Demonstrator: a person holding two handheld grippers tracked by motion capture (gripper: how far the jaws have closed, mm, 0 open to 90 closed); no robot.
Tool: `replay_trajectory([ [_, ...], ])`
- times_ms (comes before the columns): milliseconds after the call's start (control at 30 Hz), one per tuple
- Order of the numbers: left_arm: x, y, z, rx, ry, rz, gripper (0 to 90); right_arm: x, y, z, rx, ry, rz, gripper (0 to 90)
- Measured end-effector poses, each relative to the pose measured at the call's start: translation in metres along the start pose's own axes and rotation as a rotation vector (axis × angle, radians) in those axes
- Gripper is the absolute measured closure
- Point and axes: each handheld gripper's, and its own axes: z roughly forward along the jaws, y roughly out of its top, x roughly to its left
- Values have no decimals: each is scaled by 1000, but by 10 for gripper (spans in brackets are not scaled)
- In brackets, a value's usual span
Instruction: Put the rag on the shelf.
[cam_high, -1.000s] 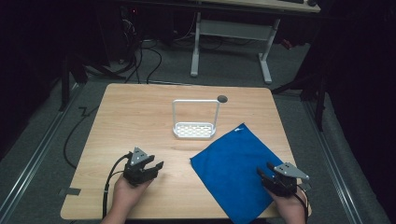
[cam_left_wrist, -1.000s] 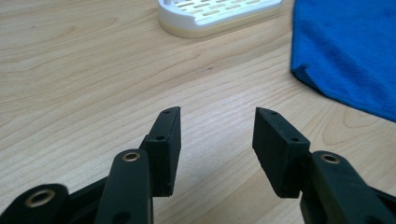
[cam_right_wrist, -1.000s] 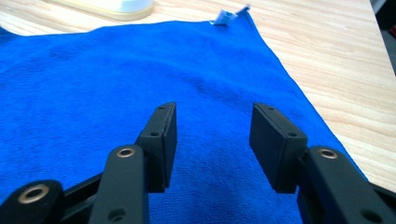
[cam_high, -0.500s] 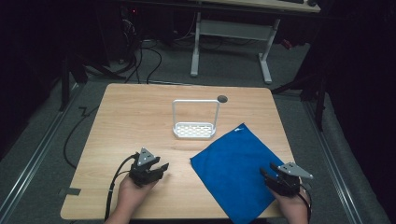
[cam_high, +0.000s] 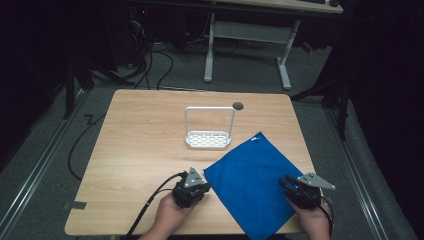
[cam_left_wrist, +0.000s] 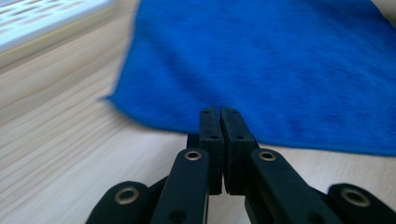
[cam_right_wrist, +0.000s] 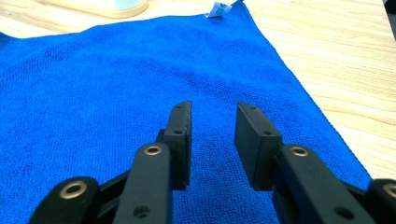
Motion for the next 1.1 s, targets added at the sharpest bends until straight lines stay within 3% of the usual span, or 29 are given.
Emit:
replay_trajectory([
  [100,-19,6,20,39,-12,73,896,-1,-1,0,2,1,-3,686],
  [500,-28,11,37,90,-19,135,900,0,-2,2,18,4,-5,729],
  [800,-17,-1,21,87,-23,95,900,0,-1,1,11,7,-12,747],
  [1100,11,-14,-2,97,9,9,900,-1,-1,0,6,18,-7,778],
])
